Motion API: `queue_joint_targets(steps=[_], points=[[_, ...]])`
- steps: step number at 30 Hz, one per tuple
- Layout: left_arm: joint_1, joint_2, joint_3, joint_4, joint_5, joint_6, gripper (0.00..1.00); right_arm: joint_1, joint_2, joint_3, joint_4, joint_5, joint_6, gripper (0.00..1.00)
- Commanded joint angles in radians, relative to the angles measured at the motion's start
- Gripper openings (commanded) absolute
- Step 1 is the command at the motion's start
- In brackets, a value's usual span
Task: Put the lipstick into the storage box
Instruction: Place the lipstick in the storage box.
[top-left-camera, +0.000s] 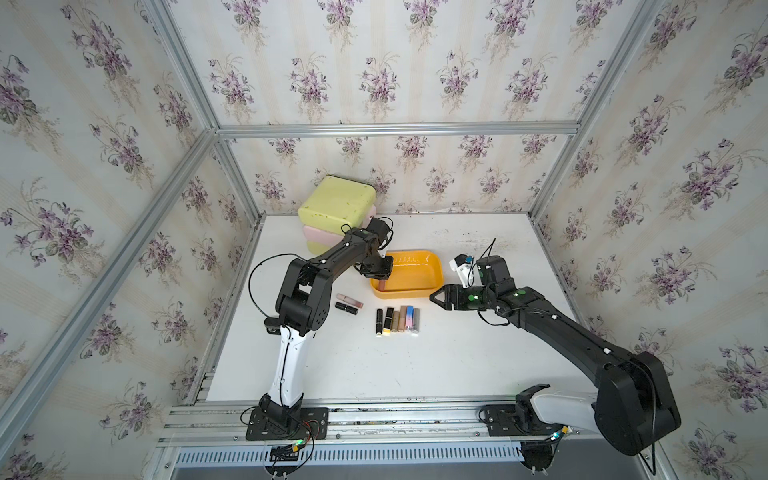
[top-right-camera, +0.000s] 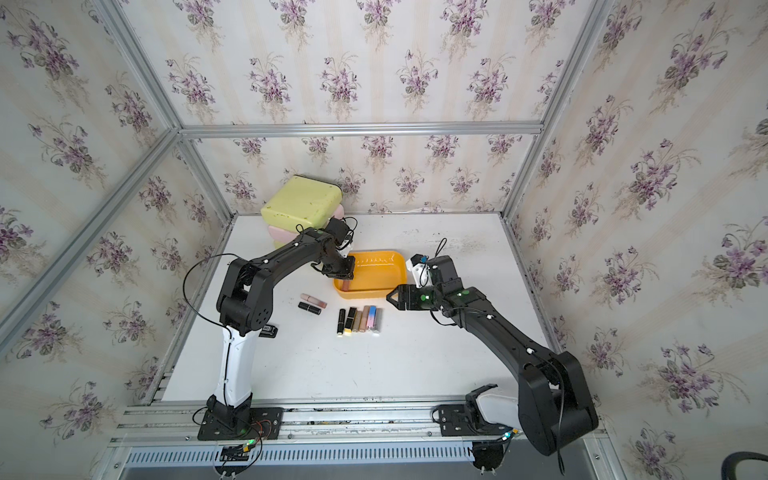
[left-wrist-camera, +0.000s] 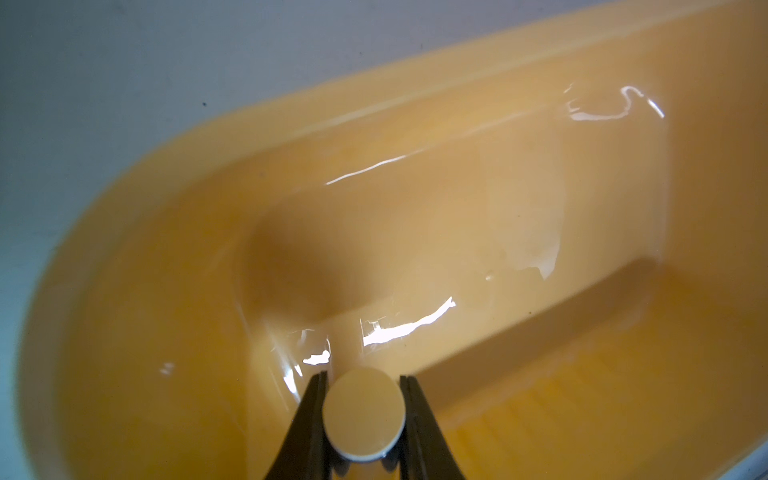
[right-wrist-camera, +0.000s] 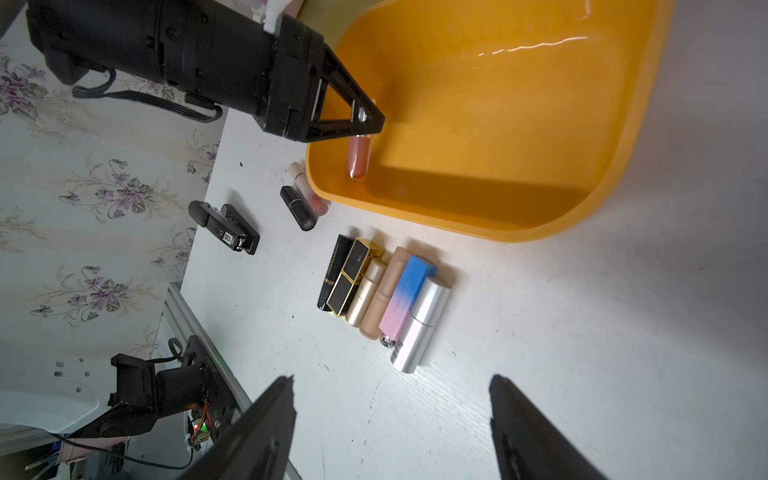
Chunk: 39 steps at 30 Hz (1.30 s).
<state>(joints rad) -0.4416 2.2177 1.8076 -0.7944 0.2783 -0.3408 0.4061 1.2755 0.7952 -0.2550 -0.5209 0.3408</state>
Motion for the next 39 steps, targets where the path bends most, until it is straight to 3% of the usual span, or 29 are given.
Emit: queue_joint_targets(steps=[1, 11, 21, 29, 33, 39], points=[[0.003, 0.009, 0.009, -0.010, 0.007, 0.007, 0.19, 0.002, 0.001, 0.009, 0.027, -0.010, -0.010, 0.77], [0.004, 0.023, 0.020, -0.018, 0.002, 0.004, 0.32, 0.003, -0.013, 0.008, 0.026, -0.008, -0.012, 0.77], [0.004, -0.019, 0.019, -0.008, 0.038, -0.016, 0.35, 0.004, -0.041, 0.005, 0.025, -0.013, -0.010, 0.77], [-0.030, -0.231, -0.045, 0.063, 0.127, -0.042, 0.41, 0.004, 0.016, 0.008, 0.032, -0.030, -0.005, 0.77], [-0.043, -0.403, -0.188, 0.142, 0.149, -0.048, 0.46, 0.018, 0.048, 0.024, 0.052, -0.029, 0.010, 0.77], [-0.043, -0.644, -0.450, 0.289, 0.185, -0.091, 0.54, 0.121, 0.095, 0.086, 0.009, 0.082, 0.032, 0.77]])
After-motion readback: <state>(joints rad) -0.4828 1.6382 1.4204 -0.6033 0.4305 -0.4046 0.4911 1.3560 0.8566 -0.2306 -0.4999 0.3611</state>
